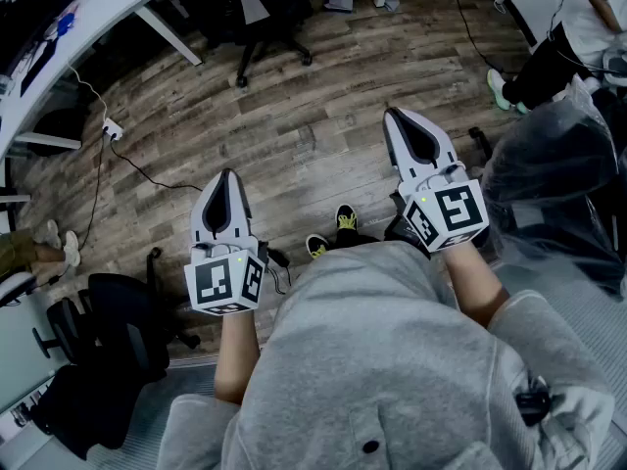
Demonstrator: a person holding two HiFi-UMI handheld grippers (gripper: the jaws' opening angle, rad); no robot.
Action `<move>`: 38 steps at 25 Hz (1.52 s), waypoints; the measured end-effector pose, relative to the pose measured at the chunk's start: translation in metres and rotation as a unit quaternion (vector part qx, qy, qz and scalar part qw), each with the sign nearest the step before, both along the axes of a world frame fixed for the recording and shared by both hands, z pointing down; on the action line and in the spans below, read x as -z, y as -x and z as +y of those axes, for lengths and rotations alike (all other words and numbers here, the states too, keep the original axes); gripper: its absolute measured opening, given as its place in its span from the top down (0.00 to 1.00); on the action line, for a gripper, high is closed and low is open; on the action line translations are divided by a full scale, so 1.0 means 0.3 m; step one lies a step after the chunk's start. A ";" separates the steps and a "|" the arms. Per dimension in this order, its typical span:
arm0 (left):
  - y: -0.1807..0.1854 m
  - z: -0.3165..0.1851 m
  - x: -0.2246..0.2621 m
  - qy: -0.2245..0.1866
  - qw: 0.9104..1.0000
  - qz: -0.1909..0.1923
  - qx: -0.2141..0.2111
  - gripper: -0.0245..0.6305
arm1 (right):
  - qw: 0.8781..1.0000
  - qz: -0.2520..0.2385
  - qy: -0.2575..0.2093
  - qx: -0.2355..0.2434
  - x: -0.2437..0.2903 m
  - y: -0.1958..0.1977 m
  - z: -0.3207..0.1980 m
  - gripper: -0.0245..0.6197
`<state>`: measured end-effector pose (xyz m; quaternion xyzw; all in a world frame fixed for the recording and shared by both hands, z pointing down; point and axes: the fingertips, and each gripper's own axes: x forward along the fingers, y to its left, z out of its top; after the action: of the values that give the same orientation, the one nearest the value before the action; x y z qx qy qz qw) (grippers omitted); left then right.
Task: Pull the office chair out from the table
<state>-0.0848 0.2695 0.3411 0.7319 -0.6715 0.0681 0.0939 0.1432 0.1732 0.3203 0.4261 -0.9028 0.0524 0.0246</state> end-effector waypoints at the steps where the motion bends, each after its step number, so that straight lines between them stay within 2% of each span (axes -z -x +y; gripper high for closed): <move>1: -0.014 -0.009 0.002 0.000 1.000 0.000 -0.002 0.94 | 1.000 -0.008 0.004 0.000 0.003 -0.014 -0.008 0.90; 10: -0.128 -0.082 0.022 -0.003 1.000 -0.006 -0.016 0.94 | 0.998 -0.020 0.043 0.029 -0.020 -0.070 -0.051 0.91; 22: -0.223 -0.112 0.060 -0.014 1.000 -0.022 -0.011 0.94 | 0.997 -0.034 0.049 0.050 -0.027 -0.097 -0.093 0.91; 29: -0.221 -0.085 0.071 -0.012 1.000 -0.020 0.000 0.94 | 0.997 -0.037 0.036 0.051 -0.016 -0.116 -0.089 0.91; 38: -0.236 -0.090 0.090 -0.018 0.999 -0.031 -0.011 0.94 | 0.998 -0.048 0.033 0.040 -0.022 -0.130 -0.077 0.91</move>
<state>-0.0141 0.2426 0.3142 0.7385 -0.6669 0.0800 0.0594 0.1822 0.1501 0.3268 0.3860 -0.9169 0.1017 -0.0025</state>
